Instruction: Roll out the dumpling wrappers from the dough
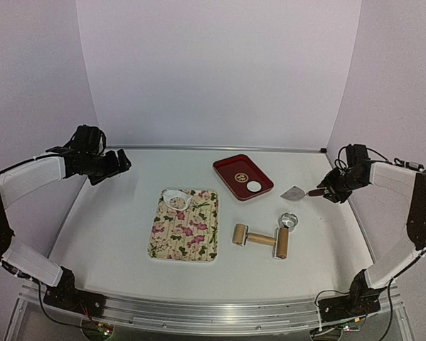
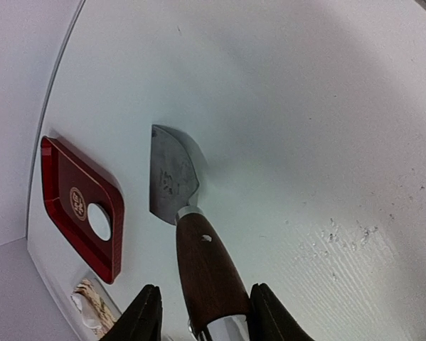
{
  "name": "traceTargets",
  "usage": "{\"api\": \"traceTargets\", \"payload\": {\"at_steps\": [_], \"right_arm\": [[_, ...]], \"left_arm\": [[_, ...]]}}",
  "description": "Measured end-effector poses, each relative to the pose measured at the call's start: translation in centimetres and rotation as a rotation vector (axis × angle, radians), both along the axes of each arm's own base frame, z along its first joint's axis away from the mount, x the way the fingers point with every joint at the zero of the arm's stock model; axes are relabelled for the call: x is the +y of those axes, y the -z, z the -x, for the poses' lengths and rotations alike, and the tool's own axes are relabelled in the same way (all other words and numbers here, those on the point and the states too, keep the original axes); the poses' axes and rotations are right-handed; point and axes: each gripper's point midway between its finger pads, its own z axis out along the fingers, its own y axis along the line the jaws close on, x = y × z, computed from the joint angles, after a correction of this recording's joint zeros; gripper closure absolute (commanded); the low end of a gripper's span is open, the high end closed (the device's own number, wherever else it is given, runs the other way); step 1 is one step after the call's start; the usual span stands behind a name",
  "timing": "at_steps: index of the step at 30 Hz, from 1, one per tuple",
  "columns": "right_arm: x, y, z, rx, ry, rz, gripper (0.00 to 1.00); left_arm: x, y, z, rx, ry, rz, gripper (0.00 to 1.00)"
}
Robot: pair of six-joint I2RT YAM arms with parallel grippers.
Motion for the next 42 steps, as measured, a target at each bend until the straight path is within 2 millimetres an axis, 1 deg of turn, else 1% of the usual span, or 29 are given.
{"api": "traceTargets", "payload": {"at_steps": [3, 5, 7, 10, 11, 12, 13, 20, 23, 26, 27, 30, 32, 38, 40, 42], "right_arm": [[-0.4, 0.9, 0.6, 0.023, 0.007, 0.025, 0.48], [-0.6, 1.2, 0.8, 0.032, 0.009, 0.039, 0.40], [-0.9, 1.2, 0.9, 0.028, 0.005, 0.062, 0.31], [-1.4, 0.7, 0.9, 0.011, 0.006, 0.098, 0.23], [-1.6, 0.5, 0.9, 0.005, 0.007, 0.109, 0.07], [-1.7, 0.3, 0.9, -0.001, 0.006, 0.123, 0.03], [-1.9, 0.2, 0.9, -0.005, 0.004, 0.137, 0.02], [-3.3, -0.2, 1.8, 0.012, -0.023, 0.251, 0.02], [-4.0, -1.0, 2.2, 0.009, -0.058, 0.321, 0.02], [-4.6, -3.0, 2.3, -0.034, -0.095, 0.397, 0.02], [-4.8, -3.9, 2.3, -0.057, -0.108, 0.425, 0.02], [-5.4, -6.7, 2.6, -0.126, -0.135, 0.504, 0.02], [-5.8, -9.0, 3.0, -0.184, -0.141, 0.556, 0.02], [-6.6, -15.2, 5.4, -0.354, -0.108, 0.663, 0.02], [-6.5, -16.6, 6.2, -0.399, -0.101, 0.673, 0.02], [-6.4, -17.3, 6.9, -0.432, -0.104, 0.676, 0.02]], "left_arm": [[0.0, 0.2, 0.0, 0.005, -0.001, 0.000, 0.01], [0.0, 0.2, -0.1, 0.006, -0.003, 0.002, 0.00], [0.0, 0.1, -0.2, 0.000, -0.005, 0.005, 0.00], [0.0, -0.1, -0.3, -0.008, -0.009, 0.009, 0.00], [0.0, -0.1, -0.3, -0.009, -0.010, 0.011, 0.01], [0.0, -0.1, -0.3, -0.008, -0.014, 0.013, 0.00], [0.0, -0.1, -0.3, -0.008, -0.017, 0.015, 0.01], [0.3, 0.0, -0.6, -0.019, -0.042, 0.015, 0.00], [0.6, 0.4, -0.4, -0.012, -0.066, 0.013, 0.00], [1.2, 0.7, -0.1, -0.013, -0.087, 0.002, 0.00], [1.3, 0.5, 0.1, -0.021, -0.094, -0.002, 0.00], [1.7, -0.5, 0.2, -0.064, -0.103, -0.004, 0.00], [2.0, -1.5, 0.4, -0.110, -0.115, -0.002, 0.00], [3.6, -5.2, 1.4, -0.239, -0.171, -0.006, 0.00], [3.9, -5.7, 1.6, -0.266, -0.179, -0.011, 0.00], [4.2, -5.6, 1.9, -0.279, -0.186, -0.024, 0.00]]}}
